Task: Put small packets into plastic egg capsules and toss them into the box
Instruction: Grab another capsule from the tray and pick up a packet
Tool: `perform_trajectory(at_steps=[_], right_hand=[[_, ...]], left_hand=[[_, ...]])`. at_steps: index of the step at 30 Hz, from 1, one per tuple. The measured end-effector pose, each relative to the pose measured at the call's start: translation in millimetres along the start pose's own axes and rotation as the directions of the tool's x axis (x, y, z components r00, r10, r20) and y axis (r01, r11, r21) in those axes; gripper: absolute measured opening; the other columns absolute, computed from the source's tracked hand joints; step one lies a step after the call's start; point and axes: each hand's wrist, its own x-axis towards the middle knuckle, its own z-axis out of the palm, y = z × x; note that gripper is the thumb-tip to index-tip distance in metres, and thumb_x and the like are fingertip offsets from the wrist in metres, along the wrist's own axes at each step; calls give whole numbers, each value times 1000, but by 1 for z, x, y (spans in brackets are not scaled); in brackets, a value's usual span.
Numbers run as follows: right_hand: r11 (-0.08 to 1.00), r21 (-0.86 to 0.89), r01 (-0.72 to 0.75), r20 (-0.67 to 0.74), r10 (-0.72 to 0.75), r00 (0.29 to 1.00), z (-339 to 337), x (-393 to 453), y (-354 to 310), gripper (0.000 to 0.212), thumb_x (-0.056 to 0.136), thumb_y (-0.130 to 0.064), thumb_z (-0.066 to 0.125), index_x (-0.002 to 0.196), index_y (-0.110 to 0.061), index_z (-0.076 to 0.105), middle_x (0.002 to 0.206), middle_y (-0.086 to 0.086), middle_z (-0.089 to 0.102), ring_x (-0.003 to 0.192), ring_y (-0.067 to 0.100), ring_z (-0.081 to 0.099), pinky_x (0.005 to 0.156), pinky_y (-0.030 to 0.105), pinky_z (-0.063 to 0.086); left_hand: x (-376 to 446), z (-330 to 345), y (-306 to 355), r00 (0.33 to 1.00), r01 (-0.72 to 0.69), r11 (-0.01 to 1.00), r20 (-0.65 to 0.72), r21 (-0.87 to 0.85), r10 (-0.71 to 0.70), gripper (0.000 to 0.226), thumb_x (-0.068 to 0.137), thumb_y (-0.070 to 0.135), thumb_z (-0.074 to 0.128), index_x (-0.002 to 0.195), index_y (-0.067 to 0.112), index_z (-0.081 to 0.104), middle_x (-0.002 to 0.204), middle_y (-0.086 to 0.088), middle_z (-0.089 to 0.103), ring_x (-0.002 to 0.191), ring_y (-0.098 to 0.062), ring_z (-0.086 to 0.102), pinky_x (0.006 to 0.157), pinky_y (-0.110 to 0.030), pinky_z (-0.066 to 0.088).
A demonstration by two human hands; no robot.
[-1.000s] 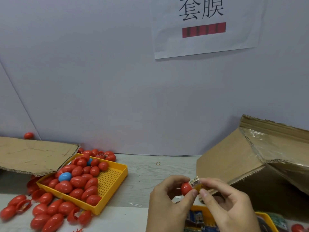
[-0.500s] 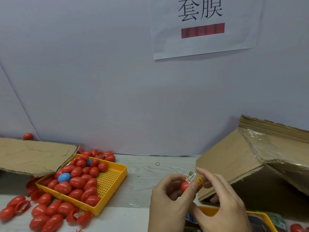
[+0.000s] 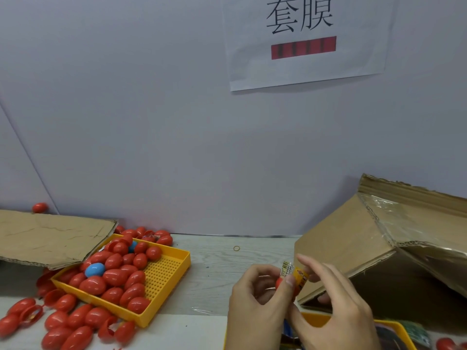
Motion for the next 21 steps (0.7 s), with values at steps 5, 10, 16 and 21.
perform_trajectory(at_steps=[5,10,16,21], right_hand=[[999,-6,53,12,-53,999,0,2,3,62,52,-17,89,108,-30,66,93,-22,59,93,-5,53,69,10,44],[998,-21,66,43,-65,997,-1,1,5,70,47,-4,89,109,-28,68,92,-25,57,89,-12,51,72,4,41],[998,-10,59,40,-59,997,-1,1,9,68,49,0,86,108,-29,68,91,-19,63,94,-5,54,72,8,42],[998,15,62,53,-62,997,-1,2,8,65,51,-7,90,107,-30,68,91,-21,63,98,-5,54,74,10,44]], left_hand=[[-3,2,-1,995,23,1000,102,5,-23,8,90,18,68,96,14,72,83,-10,76,79,-24,74,81,-45,59],[-4,-2,0,989,3,997,149,80,-15,19,93,27,63,85,15,76,75,-16,73,63,-22,69,55,-25,49],[-3,-3,1,985,20,992,169,121,-41,18,93,25,64,91,11,75,77,-14,75,67,-23,70,64,-31,54],[-1,-2,1,992,-9,996,126,91,-2,18,95,23,60,95,14,76,82,-9,76,75,-24,74,76,-40,59]])
